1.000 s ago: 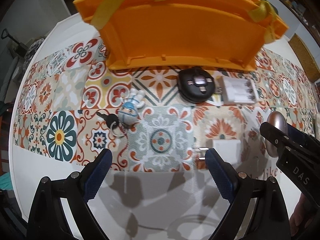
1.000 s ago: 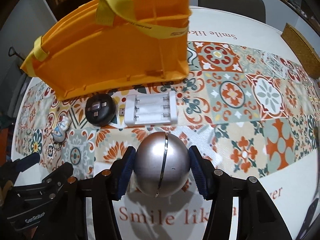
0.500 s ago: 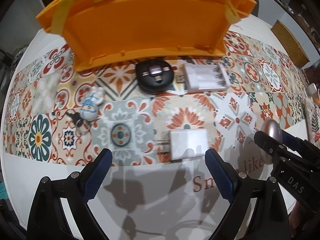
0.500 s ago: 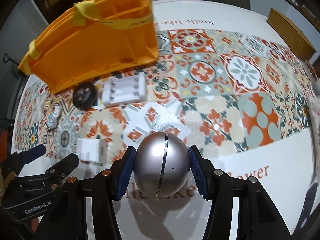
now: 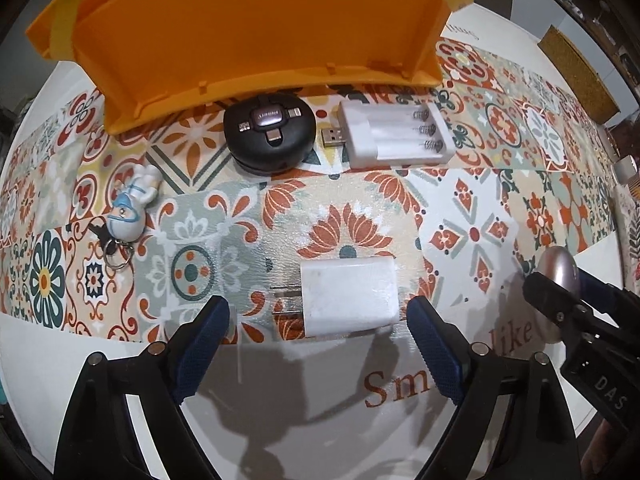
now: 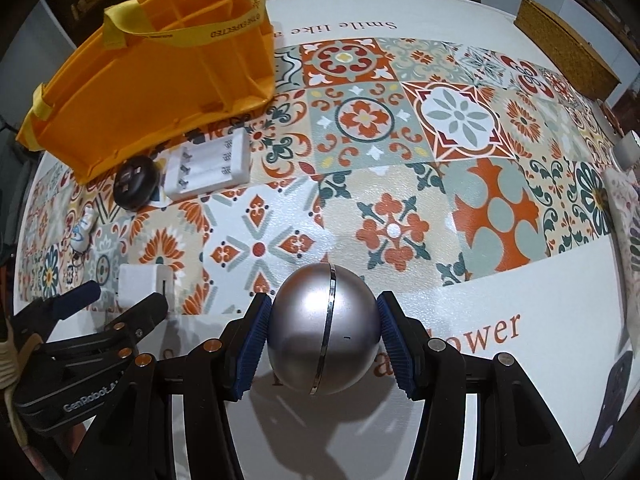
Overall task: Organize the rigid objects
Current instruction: 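Lower the left gripper onto the white plug adapter and close it, then lift the white adapter with the left gripper while the right gripper carries the silver speaker toward the crate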
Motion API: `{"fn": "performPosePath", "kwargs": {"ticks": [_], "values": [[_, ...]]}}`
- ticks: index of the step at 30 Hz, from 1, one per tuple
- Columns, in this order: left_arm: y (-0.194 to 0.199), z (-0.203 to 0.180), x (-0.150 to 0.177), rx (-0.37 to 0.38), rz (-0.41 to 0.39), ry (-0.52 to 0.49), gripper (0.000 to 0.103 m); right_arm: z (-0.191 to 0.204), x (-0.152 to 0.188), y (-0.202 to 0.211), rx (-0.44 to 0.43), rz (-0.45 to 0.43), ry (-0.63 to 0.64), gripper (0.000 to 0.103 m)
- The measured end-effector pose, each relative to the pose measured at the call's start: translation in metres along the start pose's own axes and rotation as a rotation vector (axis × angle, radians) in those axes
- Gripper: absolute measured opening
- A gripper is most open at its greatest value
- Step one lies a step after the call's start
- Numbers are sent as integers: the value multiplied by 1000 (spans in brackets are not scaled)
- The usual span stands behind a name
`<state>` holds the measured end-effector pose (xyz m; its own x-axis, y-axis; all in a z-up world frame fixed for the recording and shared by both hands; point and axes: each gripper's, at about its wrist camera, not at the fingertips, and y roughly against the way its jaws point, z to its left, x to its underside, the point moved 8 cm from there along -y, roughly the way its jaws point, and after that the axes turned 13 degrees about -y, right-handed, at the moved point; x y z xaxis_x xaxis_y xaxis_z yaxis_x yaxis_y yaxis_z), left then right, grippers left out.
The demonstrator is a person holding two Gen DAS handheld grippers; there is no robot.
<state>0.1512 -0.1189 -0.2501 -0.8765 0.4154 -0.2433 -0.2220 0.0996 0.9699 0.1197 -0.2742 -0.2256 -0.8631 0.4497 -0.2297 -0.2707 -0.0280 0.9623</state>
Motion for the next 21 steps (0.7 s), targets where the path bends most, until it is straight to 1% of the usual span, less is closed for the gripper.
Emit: {"fn": "performPosePath", "kwargs": {"ticks": [1, 3, 8, 9, 10, 11, 12, 16, 21], "values": [[-2, 0, 0, 1, 2, -1, 87, 0, 0, -1, 1, 2, 1, 55], [-6, 0, 1, 11, 6, 2, 84, 1, 2, -2, 2, 4, 4, 55], [-9, 3, -3, -22, -7, -18, 79, 1, 3, -5, 6, 9, 16, 55], [-9, 2, -4, -25, -12, -27, 75, 2, 4, -5, 6, 11, 19, 55], [-8, 1, -5, -31, -23, -37, 68, 2, 4, -5, 7, 11, 21, 55], [-8, 1, -7, -38, -30, -43, 63, 2, 4, -5, 9, 11, 24, 55], [-6, 0, -8, -38, -42, -52, 61, 2, 4, -4, 9, 10, 28, 55], [-6, -1, -9, -27, -48, -58, 61, 4, 8, -2, 7, 8, 38, 55], [5, 9, -2, -25, -63, -48, 61, 11, 12, 0, -4, 9, 51, 55]]}}
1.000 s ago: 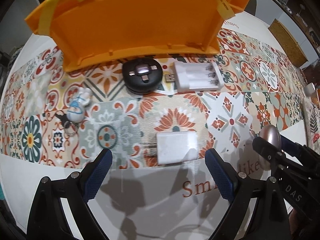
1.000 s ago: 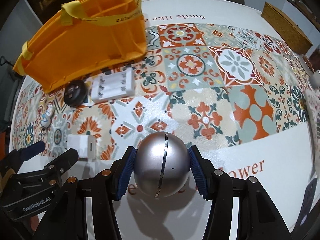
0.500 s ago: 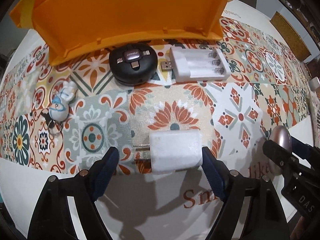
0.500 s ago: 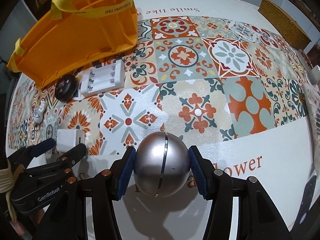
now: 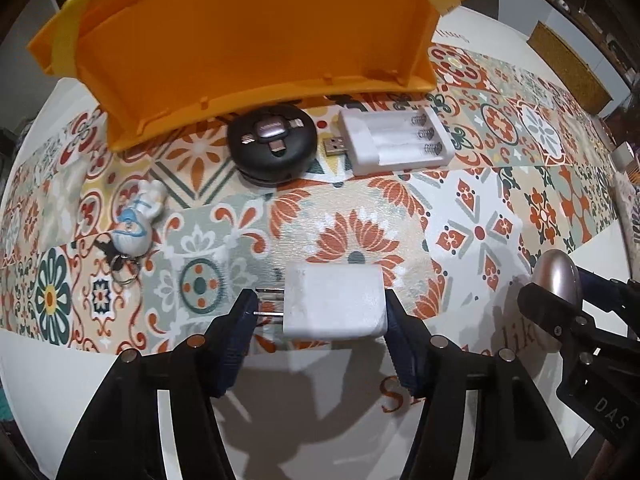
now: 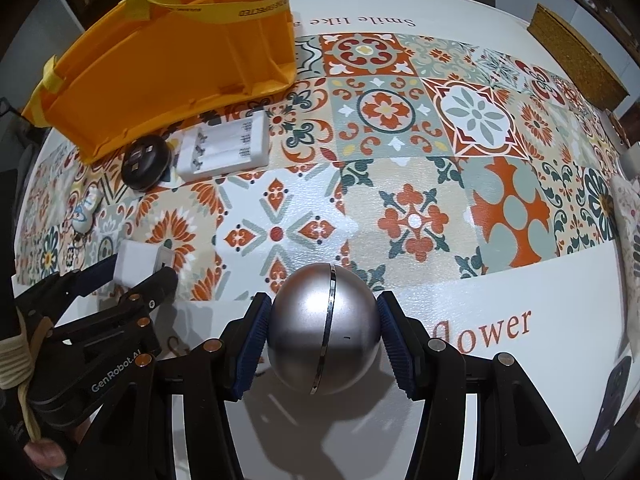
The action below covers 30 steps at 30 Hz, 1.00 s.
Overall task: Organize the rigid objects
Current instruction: 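Lift the white adapter with the left gripper while the right gripper carries the silver speaker toward the crate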
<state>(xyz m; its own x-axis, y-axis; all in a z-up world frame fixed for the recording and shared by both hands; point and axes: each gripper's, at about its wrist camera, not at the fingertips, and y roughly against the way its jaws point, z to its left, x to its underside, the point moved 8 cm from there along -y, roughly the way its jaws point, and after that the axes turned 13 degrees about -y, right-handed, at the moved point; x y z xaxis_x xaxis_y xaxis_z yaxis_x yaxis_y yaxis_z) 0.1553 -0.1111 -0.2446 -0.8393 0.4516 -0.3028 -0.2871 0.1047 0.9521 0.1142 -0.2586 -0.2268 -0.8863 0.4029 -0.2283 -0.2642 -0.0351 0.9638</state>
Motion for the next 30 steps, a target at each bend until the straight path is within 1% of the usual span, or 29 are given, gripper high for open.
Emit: {"fn": "performPosePath", "kwargs": {"ticks": [12, 21, 30], "values": [[38, 16, 8, 18, -67, 42, 61, 22, 1, 18, -38, -28, 37, 55], [60, 28, 4, 12, -110, 72, 61, 40, -3, 35, -71, -60, 50, 55], [85, 46, -1, 4, -169, 118, 61, 61, -9, 56, -114, -102, 78, 55]]}}
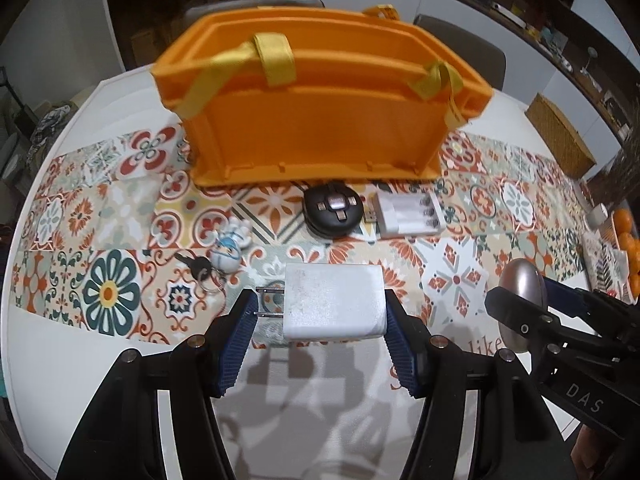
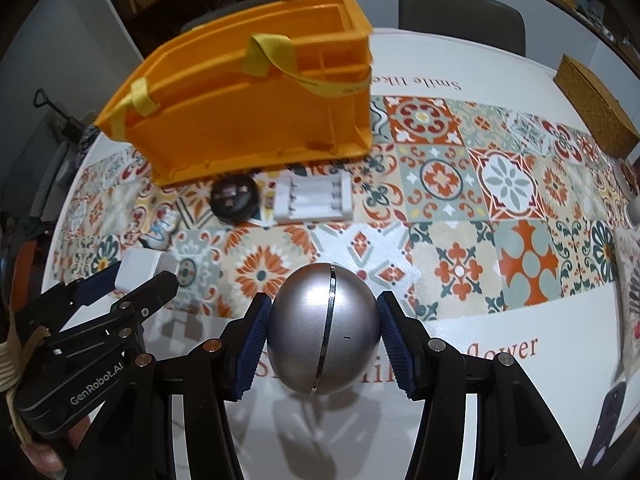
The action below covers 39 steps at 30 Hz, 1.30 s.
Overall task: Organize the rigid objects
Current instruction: 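Lift the white adapter with the left gripper while the right gripper carries the silver speaker toward the crate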
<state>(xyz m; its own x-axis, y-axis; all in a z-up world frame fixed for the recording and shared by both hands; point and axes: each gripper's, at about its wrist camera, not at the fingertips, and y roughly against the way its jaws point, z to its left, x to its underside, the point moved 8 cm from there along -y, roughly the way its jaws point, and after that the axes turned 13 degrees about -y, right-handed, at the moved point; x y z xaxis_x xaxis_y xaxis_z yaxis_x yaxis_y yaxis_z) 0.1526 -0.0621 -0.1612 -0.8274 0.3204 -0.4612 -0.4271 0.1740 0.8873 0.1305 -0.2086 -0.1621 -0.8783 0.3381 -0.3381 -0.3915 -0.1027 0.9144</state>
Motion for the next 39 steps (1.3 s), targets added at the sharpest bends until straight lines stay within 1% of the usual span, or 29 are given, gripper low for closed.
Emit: {"fn": "performPosePath", "kwargs": {"ticks": [11, 15, 27, 39], "values": [[22, 15, -15, -20, -57, 19, 61, 19, -16, 17, -39, -49, 19, 55], [32, 22, -22, -32, -91, 28, 61, 27, -22, 23, -52, -70, 30, 55], [61, 41, -44, -55, -163, 39, 61, 53, -46, 47, -97, -149, 56, 55], [77, 51, -66, -58, -210, 44, 61, 68, -65, 58, -129, -183, 48, 55]]}}
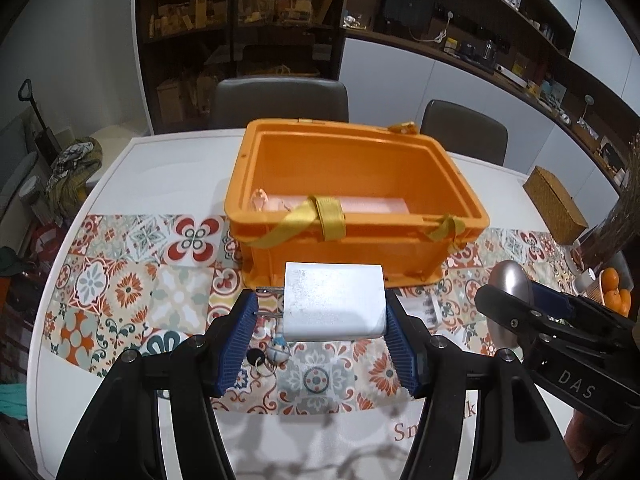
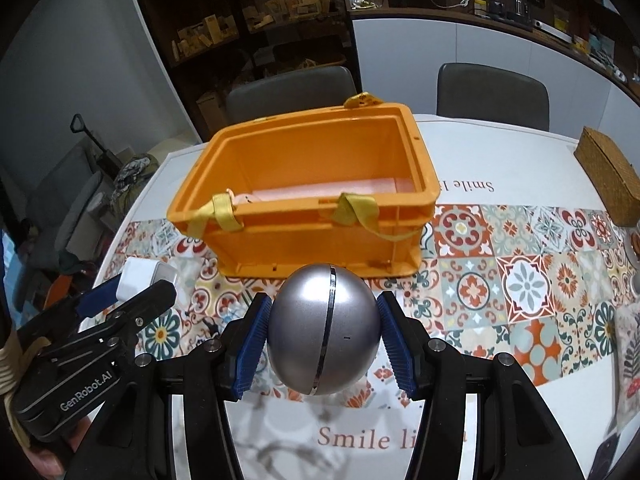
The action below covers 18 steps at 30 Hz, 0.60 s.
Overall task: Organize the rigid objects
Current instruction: 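Lift the white adapter with the left gripper while the right gripper carries the silver speaker toward the crate, then lower the white adapter into the crate and open the left gripper while the right gripper releases the speaker inside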
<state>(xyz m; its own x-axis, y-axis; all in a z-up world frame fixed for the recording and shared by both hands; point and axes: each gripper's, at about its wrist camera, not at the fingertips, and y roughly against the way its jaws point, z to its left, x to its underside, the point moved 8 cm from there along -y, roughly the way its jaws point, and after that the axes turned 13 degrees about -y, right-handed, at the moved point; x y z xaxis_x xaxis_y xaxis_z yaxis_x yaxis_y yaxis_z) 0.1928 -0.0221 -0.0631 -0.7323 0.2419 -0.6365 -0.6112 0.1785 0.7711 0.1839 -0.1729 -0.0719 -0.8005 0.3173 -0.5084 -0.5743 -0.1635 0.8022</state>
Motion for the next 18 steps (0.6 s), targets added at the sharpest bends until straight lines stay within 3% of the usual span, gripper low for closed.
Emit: {"fn": "performPosePath", "kwargs": {"ticks": [18], "values": [[9, 10, -48, -9, -73, -9, 61, 25, -46, 5, -10, -66, 24, 55]]}}
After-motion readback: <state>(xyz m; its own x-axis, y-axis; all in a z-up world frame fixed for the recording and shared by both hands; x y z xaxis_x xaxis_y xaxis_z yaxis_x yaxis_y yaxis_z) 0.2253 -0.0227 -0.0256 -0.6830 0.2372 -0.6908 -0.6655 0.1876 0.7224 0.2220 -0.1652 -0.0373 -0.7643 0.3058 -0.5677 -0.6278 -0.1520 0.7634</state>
